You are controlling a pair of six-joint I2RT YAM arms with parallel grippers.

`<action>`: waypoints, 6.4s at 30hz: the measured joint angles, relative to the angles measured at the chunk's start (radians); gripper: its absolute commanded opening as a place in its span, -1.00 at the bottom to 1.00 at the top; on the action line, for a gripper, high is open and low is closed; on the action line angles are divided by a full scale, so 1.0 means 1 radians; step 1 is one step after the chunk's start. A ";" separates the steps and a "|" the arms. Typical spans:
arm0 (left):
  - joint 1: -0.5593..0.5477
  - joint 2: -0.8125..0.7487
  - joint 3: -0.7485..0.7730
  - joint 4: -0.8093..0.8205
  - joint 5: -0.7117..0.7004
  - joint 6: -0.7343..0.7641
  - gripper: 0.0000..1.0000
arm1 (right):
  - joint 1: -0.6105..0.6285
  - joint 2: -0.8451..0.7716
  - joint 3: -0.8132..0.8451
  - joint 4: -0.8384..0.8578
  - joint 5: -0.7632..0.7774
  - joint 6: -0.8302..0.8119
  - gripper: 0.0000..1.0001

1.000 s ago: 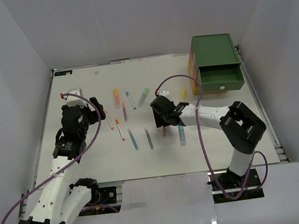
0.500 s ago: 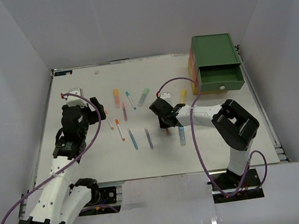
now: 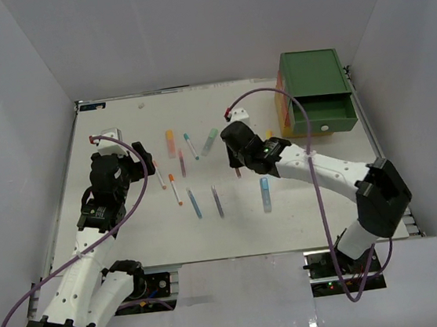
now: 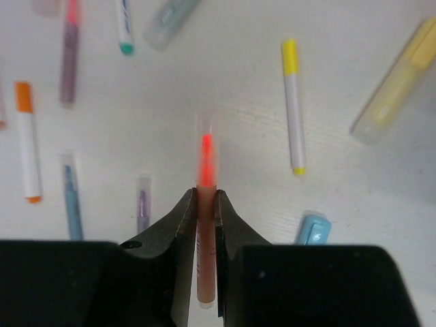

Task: Sort the stationery into containers
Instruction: Pick up the pen from the center of the board, then place the pen in the drawer, then pick up the pen from the center of the board, then place the pen in the drawer.

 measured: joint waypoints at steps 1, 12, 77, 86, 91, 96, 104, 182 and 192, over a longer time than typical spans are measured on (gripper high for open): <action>0.000 0.000 0.000 0.000 0.000 -0.001 0.96 | -0.001 -0.040 0.014 0.000 0.012 -0.013 -0.73; 0.000 0.001 0.000 0.000 0.005 -0.002 0.96 | -0.301 -0.370 0.065 0.027 0.102 -0.024 -0.65; 0.000 0.008 0.000 -0.001 0.024 -0.007 0.96 | -0.165 -0.227 0.097 -0.026 -0.143 -0.165 0.39; 0.000 0.013 0.000 -0.001 0.023 -0.006 0.96 | 0.052 0.080 0.190 -0.216 -0.183 -0.142 0.36; 0.000 0.012 0.000 -0.001 0.013 -0.006 0.96 | 0.117 0.252 0.255 -0.280 -0.213 -0.117 0.29; 0.000 0.005 0.000 -0.001 0.001 -0.006 0.96 | 0.152 0.317 0.270 -0.310 -0.217 -0.086 0.24; 0.000 -0.002 0.000 -0.001 -0.001 -0.006 0.96 | 0.157 0.373 0.282 -0.314 -0.217 -0.046 0.08; 0.000 -0.002 0.000 -0.001 0.005 -0.010 0.96 | -0.781 -0.452 -0.152 0.156 -0.123 0.335 0.15; 0.000 -0.001 0.000 -0.001 0.006 -0.010 0.96 | -0.476 -0.438 -0.051 0.086 -0.154 0.006 0.17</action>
